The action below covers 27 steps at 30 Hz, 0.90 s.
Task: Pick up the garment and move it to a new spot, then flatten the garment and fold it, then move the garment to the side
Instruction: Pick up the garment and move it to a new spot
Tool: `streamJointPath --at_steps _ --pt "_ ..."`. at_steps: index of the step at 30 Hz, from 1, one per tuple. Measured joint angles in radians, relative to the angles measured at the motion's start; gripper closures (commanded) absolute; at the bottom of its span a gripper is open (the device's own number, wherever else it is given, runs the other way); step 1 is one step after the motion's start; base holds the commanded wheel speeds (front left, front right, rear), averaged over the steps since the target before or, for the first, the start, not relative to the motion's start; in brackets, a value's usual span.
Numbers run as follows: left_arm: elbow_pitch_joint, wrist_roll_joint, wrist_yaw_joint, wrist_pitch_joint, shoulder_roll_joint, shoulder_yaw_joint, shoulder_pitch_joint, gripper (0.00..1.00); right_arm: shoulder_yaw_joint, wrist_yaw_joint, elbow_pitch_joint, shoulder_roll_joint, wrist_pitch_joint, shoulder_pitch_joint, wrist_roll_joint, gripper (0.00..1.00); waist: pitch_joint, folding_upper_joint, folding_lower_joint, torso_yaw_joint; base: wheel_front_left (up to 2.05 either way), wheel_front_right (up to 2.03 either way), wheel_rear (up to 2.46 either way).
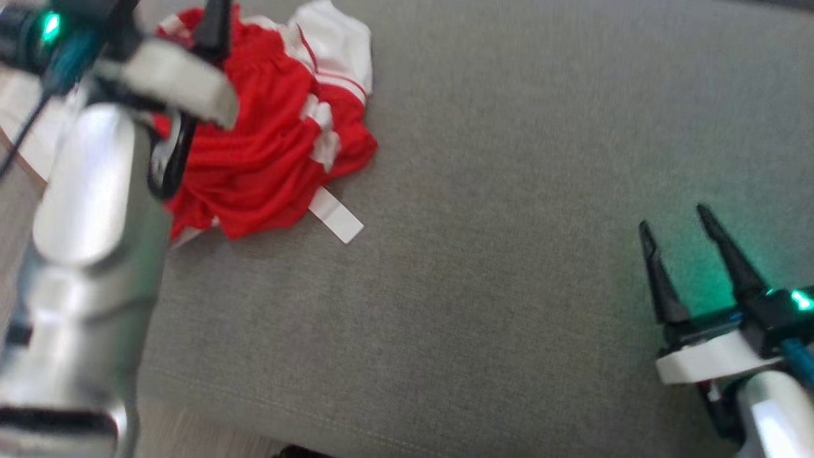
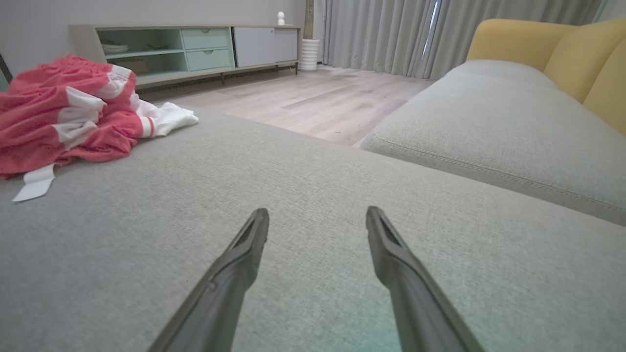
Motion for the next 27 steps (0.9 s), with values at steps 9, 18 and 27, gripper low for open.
streamJointPath --at_steps 9,18,27 --pt "0.267 -0.177 -0.007 0.182 0.048 -0.282 -0.18 0.0 -0.034 0.0 -0.068 -0.05 0.0 0.007 -0.005 0.0 0.112 0.0 -0.0003 -0.03 0.0 0.0 0.0" --pt "0.462 -0.249 -0.007 0.255 0.088 -0.425 -0.218 0.0 -0.055 0.0 -0.104 -0.074 0.0 0.035 -0.005 0.0 0.148 0.0 -0.0005 -0.033 0.0 0.0 0.0" --pt "0.556 -0.303 -0.007 0.245 0.067 -0.48 -0.247 1.0 -0.057 0.0 -0.11 -0.075 -0.005 0.033 -0.014 0.0 0.164 0.0 -0.0005 -0.023 0.0 0.0 0.0"
